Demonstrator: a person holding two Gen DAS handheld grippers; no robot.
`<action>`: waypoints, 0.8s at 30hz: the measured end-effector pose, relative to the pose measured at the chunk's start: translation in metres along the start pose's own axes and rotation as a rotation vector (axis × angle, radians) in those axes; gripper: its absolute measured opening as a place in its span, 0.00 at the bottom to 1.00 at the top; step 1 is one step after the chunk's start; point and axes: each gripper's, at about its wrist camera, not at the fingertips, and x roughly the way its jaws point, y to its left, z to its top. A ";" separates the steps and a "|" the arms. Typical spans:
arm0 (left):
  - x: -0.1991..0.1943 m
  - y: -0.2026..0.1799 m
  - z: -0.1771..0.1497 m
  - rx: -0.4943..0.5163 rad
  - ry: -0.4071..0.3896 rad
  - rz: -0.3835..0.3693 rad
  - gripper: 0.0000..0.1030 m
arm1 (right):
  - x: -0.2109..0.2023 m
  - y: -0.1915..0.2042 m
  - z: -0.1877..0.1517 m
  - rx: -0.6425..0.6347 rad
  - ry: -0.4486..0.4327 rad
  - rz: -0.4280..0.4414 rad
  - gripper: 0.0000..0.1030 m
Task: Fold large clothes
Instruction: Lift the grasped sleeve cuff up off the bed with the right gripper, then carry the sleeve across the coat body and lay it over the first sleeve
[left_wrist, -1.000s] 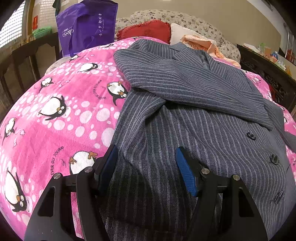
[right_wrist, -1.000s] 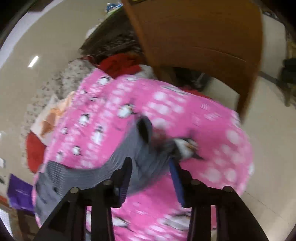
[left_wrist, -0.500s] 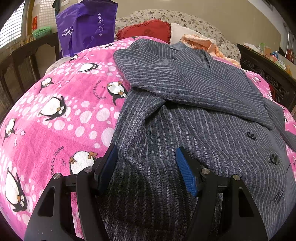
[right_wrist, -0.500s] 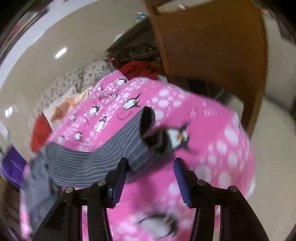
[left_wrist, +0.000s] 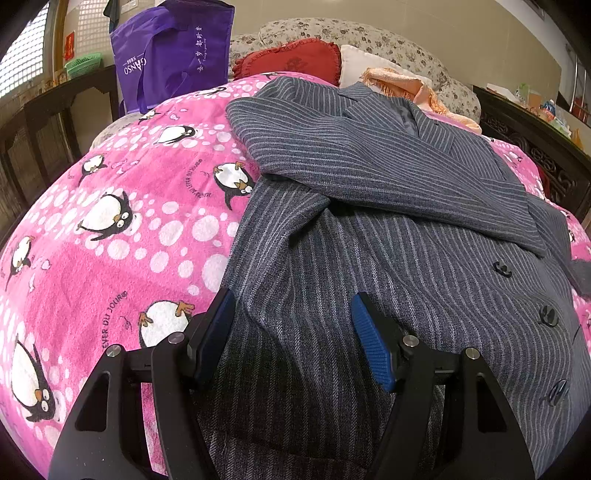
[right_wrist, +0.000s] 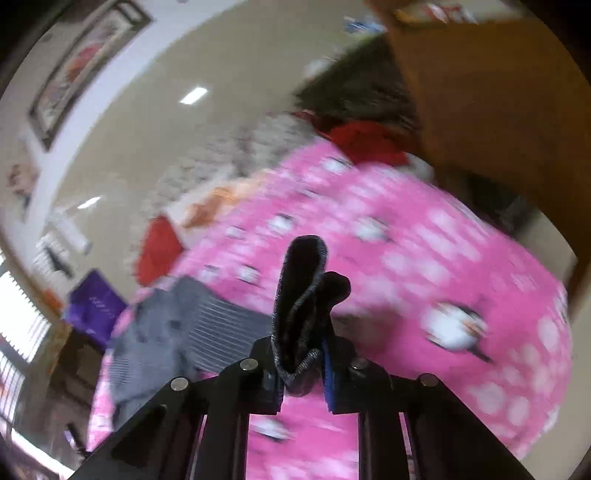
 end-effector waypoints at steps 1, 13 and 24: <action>0.000 0.000 0.000 0.000 0.000 -0.001 0.64 | -0.002 0.022 0.014 -0.011 -0.023 0.047 0.15; -0.021 0.009 -0.005 -0.051 0.004 -0.024 0.65 | 0.127 0.283 0.018 -0.137 0.132 0.460 0.14; -0.062 0.025 -0.024 -0.051 -0.001 0.199 0.65 | 0.277 0.439 -0.146 -0.315 0.477 0.537 0.14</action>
